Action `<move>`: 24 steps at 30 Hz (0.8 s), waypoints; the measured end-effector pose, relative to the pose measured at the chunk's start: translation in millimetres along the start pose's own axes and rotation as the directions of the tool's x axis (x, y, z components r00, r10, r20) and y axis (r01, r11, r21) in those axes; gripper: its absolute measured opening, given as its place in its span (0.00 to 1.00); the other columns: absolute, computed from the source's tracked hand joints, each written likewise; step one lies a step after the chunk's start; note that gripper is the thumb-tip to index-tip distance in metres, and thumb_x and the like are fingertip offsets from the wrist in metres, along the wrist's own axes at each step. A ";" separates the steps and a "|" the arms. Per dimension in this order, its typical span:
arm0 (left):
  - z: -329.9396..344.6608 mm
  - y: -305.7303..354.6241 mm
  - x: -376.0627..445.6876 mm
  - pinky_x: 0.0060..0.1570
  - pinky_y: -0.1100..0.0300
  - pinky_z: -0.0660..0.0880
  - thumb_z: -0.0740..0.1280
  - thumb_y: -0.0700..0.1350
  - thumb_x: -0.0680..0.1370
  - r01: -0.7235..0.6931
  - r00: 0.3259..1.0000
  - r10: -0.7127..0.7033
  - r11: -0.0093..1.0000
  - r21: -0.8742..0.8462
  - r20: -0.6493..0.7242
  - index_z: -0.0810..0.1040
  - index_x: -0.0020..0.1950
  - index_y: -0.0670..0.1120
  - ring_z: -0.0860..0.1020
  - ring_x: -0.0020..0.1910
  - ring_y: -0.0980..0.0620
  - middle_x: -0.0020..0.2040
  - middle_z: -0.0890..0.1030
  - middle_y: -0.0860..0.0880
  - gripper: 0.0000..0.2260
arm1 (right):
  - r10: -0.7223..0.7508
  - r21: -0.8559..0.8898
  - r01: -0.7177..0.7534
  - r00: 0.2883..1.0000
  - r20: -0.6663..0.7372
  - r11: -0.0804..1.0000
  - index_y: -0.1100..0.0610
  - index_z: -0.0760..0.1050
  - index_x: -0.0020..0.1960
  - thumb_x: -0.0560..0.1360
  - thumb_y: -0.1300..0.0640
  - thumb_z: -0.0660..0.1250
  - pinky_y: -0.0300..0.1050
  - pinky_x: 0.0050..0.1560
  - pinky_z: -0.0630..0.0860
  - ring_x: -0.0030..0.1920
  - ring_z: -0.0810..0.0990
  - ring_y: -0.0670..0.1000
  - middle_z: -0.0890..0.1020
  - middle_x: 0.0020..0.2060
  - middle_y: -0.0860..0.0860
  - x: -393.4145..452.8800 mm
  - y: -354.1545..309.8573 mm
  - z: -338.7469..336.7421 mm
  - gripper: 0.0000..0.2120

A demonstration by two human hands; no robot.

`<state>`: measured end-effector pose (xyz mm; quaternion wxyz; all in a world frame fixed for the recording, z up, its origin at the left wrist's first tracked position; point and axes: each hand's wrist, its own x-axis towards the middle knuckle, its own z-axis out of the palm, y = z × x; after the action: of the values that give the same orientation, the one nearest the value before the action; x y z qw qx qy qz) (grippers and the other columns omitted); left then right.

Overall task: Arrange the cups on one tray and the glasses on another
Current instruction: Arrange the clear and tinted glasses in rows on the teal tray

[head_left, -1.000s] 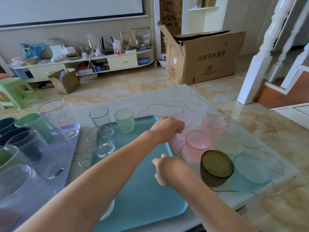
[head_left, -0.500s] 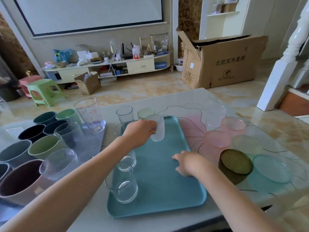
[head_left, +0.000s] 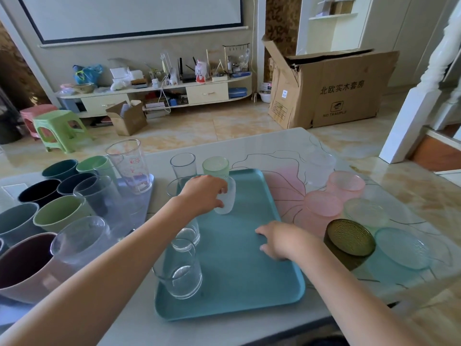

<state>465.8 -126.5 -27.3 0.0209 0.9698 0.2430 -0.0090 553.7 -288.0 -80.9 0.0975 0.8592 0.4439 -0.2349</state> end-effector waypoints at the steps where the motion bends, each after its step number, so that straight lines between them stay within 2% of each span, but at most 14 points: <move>1: -2.4 1.3 0.3 0.53 0.58 0.68 0.69 0.47 0.73 -0.019 1.000 0.019 1.000 -0.003 -0.018 0.74 0.62 0.52 0.73 0.61 0.48 0.61 0.76 0.51 0.18 | -0.005 0.014 0.005 1.000 0.008 1.000 0.52 0.62 0.73 0.79 0.52 0.58 0.52 0.65 0.70 0.66 0.70 0.58 0.67 0.69 0.54 -1.4 0.7 -1.0 0.23; 3: -7.4 9.5 1.7 0.56 0.57 0.67 0.69 0.45 0.73 -0.078 0.994 0.075 0.997 -0.024 -0.085 0.73 0.64 0.53 0.69 0.64 0.50 0.64 0.74 0.52 0.20 | -0.003 0.070 0.004 1.000 -0.014 0.998 0.53 0.66 0.70 0.79 0.53 0.57 0.51 0.64 0.71 0.65 0.72 0.57 0.71 0.67 0.54 -5.8 1.7 -4.9 0.20; 5: -9.8 26.0 5.2 0.56 0.57 0.66 0.67 0.42 0.73 -0.172 0.974 0.163 0.984 -0.046 -0.157 0.72 0.64 0.53 0.68 0.65 0.50 0.64 0.74 0.52 0.20 | 0.036 0.104 -0.018 0.984 -0.173 0.994 0.55 0.72 0.63 0.78 0.55 0.56 0.46 0.57 0.72 0.60 0.76 0.57 0.77 0.61 0.53 -13.4 3.1 -10.5 0.15; 6: -9.8 36.8 7.1 0.57 0.57 0.66 0.66 0.41 0.73 -0.231 0.959 0.218 0.971 -0.055 -0.180 0.72 0.64 0.52 0.68 0.65 0.50 0.64 0.74 0.52 0.20 | 0.072 0.105 -0.042 0.952 -0.299 0.994 0.55 0.73 0.60 0.78 0.56 0.56 0.44 0.51 0.71 0.57 0.77 0.58 0.78 0.57 0.53 -20.3 3.8 -15.3 0.13; 8: -7.6 60.6 11.7 0.60 0.55 0.66 0.66 0.39 0.72 -0.348 0.922 0.329 0.935 -0.066 -0.203 0.73 0.64 0.51 0.69 0.65 0.49 0.64 0.74 0.51 0.20 | 0.147 0.152 -0.078 0.837 -0.528 0.985 0.55 0.74 0.56 0.78 0.58 0.56 0.43 0.43 0.66 0.54 0.79 0.57 0.80 0.52 0.53 -36.1 6.1 -28.6 0.11; 11: 0.5 92.8 20.4 0.59 0.50 0.70 0.65 0.38 0.72 -0.428 0.898 0.399 0.891 -0.153 -0.187 0.74 0.61 0.48 0.71 0.62 0.47 0.61 0.76 0.49 0.18 | 0.234 0.214 -0.116 0.690 -0.685 0.970 0.55 0.76 0.50 0.77 0.60 0.58 0.45 0.43 0.63 0.53 0.77 0.58 0.81 0.48 0.54 -52.3 17.4 -44.3 0.08; 13: 5.4 110.1 25.8 0.56 0.50 0.71 0.66 0.40 0.71 -0.422 0.906 0.396 0.873 -0.243 -0.151 0.76 0.57 0.45 0.73 0.60 0.46 0.57 0.77 0.47 0.14 | 0.293 0.208 -0.207 0.670 -0.682 0.956 0.54 0.76 0.47 0.75 0.62 0.60 0.48 0.47 0.62 0.55 0.75 0.57 0.81 0.47 0.52 -54.0 27.6 -44.9 0.07; 16: 13.7 128.5 31.9 0.57 0.48 0.73 0.71 0.43 0.68 -0.419 0.904 0.423 0.842 -0.340 -0.067 0.78 0.52 0.44 0.75 0.56 0.44 0.54 0.79 0.45 0.13 | 0.414 0.275 -0.310 0.717 -0.561 0.910 0.52 0.71 0.45 0.74 0.63 0.61 0.49 0.55 0.64 0.56 0.76 0.56 0.81 0.50 0.52 -49.0 40.0 -36.5 0.07; 20: 28.5 138.1 31.0 0.55 0.46 0.73 0.68 0.44 0.68 -0.376 0.906 0.418 0.867 -0.328 0.065 0.75 0.47 0.45 0.74 0.55 0.42 0.52 0.77 0.44 0.09 | 0.441 0.307 -0.330 0.782 -0.440 0.893 0.52 0.66 0.42 0.76 0.59 0.60 0.48 0.54 0.63 0.57 0.76 0.54 0.78 0.51 0.51 -40.3 44.6 -30.5 0.05; 22: 33.5 138.8 29.8 0.51 0.50 0.74 0.65 0.42 0.71 -0.328 0.932 0.360 0.890 -0.316 0.047 0.73 0.47 0.43 0.75 0.54 0.42 0.52 0.77 0.44 0.07 | 0.425 0.309 -0.316 0.807 -0.410 0.897 0.53 0.64 0.37 0.75 0.61 0.61 0.48 0.57 0.63 0.56 0.76 0.54 0.74 0.43 0.50 -38.8 44.2 -30.9 0.10; 24: 29.8 135.7 27.0 0.44 0.56 0.69 0.65 0.42 0.73 -0.321 0.946 0.322 0.919 -0.228 -0.036 0.75 0.49 0.42 0.76 0.52 0.42 0.52 0.77 0.44 0.07 | 0.386 0.276 -0.287 0.807 -0.447 0.917 0.52 0.65 0.37 0.75 0.61 0.62 0.51 0.59 0.63 0.54 0.77 0.55 0.71 0.38 0.49 -37.1 45.1 -33.2 0.10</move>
<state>553.3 -234.7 -52.9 0.1351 0.9874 0.0799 0.0217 582.3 -328.6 -35.6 -0.0631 0.9607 0.2686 -0.0295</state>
